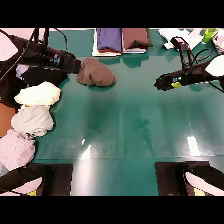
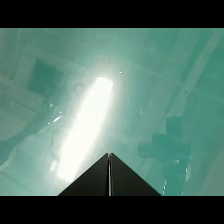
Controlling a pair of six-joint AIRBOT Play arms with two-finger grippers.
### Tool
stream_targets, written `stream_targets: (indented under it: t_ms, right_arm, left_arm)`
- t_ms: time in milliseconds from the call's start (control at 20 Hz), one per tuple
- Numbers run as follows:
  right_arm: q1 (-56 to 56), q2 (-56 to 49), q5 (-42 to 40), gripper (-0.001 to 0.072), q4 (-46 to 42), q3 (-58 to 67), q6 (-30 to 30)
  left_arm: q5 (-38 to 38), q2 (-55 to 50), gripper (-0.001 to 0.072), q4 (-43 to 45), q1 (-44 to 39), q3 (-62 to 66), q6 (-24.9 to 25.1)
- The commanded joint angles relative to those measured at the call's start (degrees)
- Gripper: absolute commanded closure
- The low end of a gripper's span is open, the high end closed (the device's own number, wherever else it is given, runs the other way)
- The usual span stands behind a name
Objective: Fold the shirts.
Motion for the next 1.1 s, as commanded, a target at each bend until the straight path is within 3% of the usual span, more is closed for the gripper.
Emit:
stream_targets:
  t_ms: [0,300,400,450,500,550,750,900,1050]
  right_arm:
    - [0.04,-0.04,0.04,0.0696,0.0,-0.04,0.02]
    - [0.04,-2.89,0.0,0.0696,0.04,-0.02,0.02]
    - [0.04,-4.39,0.02,0.0695,0.02,-0.02,0.02]
    - [0.04,-5.11,0.0,0.0695,0.02,-0.02,0.02]
    - [0.04,-5.99,0.0,0.0696,0.04,-0.02,0.02]
    - [0.04,-6.95,0.0,0.0695,0.04,-0.02,0.02]
    - [0.22,-10.91,-0.5,0.0695,0.96,0.13,-0.02]
    - [-0.11,-13.16,6.84,0.0695,1.09,3.93,-0.35]
    - [0.17,-12.15,7.23,0.0695,1.92,5.88,-0.44]
  left_arm:
    - [-0.04,-0.04,0.0679,0.02,0.0,-0.04,0.02]
    - [0.31,0.04,0.0679,-0.35,0.0,0.04,-0.2]
    - [4.57,-0.13,0.0678,0.2,0.0,0.02,0.07]
    - [6.4,-0.35,0.0595,1.2,0.0,0.02,0.02]
    - [7.65,-1.16,0.0263,2.47,0.09,0.02,-1.29]
    - [7.61,-2.19,0.0118,3.8,0.42,0.04,-3.87]
    - [5.01,-10.1,0.0117,5.01,2.91,0.02,-4.68]
    - [8.63,-18.08,0.0117,4.92,6.51,0.04,-5.01]
    - [12.44,-26.56,0.0117,2.8,10.12,0.94,-4.94]
